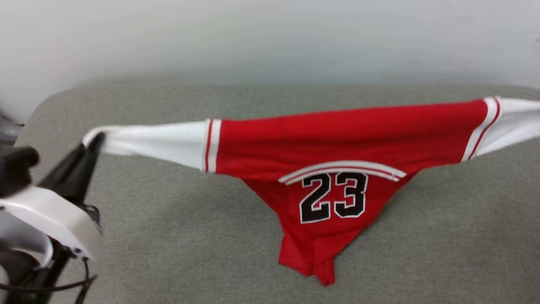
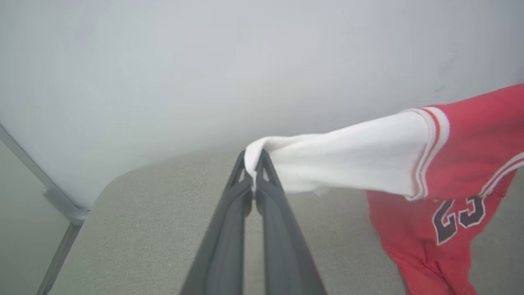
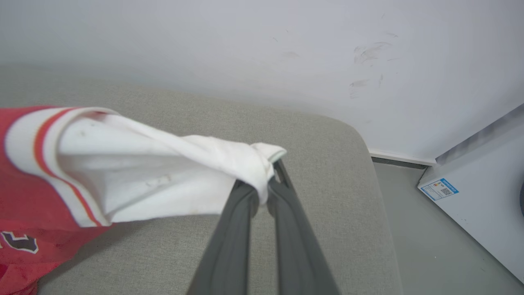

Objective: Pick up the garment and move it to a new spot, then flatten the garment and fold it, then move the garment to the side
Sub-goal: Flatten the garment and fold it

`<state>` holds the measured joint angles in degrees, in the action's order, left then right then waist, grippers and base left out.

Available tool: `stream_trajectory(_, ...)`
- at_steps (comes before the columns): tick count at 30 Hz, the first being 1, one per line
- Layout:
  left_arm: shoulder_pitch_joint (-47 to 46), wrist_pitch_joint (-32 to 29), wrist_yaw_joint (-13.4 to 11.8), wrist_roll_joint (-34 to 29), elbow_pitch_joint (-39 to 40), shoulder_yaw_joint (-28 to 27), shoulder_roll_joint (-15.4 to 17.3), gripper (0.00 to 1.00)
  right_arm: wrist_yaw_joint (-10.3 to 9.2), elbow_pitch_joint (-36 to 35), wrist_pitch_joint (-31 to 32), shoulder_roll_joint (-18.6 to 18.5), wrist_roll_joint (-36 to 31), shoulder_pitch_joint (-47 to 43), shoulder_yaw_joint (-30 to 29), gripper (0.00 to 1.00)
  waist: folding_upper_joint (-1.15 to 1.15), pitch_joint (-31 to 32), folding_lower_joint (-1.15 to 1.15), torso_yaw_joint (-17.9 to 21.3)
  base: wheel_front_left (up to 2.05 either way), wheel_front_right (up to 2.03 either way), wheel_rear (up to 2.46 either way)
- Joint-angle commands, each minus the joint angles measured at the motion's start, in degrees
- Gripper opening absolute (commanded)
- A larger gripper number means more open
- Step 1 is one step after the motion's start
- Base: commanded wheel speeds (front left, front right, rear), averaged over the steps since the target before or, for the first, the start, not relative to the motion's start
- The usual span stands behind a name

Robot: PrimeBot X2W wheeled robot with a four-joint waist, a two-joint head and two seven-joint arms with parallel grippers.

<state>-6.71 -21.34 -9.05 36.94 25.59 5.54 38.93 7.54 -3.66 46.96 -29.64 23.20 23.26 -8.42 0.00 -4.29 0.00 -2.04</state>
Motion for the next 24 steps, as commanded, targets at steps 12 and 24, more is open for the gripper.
stream_trajectory(12, -9.9, 1.7, 0.8, 1.6, 3.2, -7.5, 4.1, 0.00, -0.09, -3.9, 0.0, 1.3, 0.8, 12.0, -0.2, 0.00, 0.00, -0.6, 0.00, 3.3, 0.00, 0.00, 0.00)
stream_trajectory(24, -29.1, 2.0, 6.3, 3.5, -6.5, -8.2, 9.1, 0.00, -0.10, 0.2, -2.8, 3.5, -2.9, 29.5, 2.5, 0.00, 0.00, -13.3, 0.00, 4.6, 0.00, 0.00, 0.00)
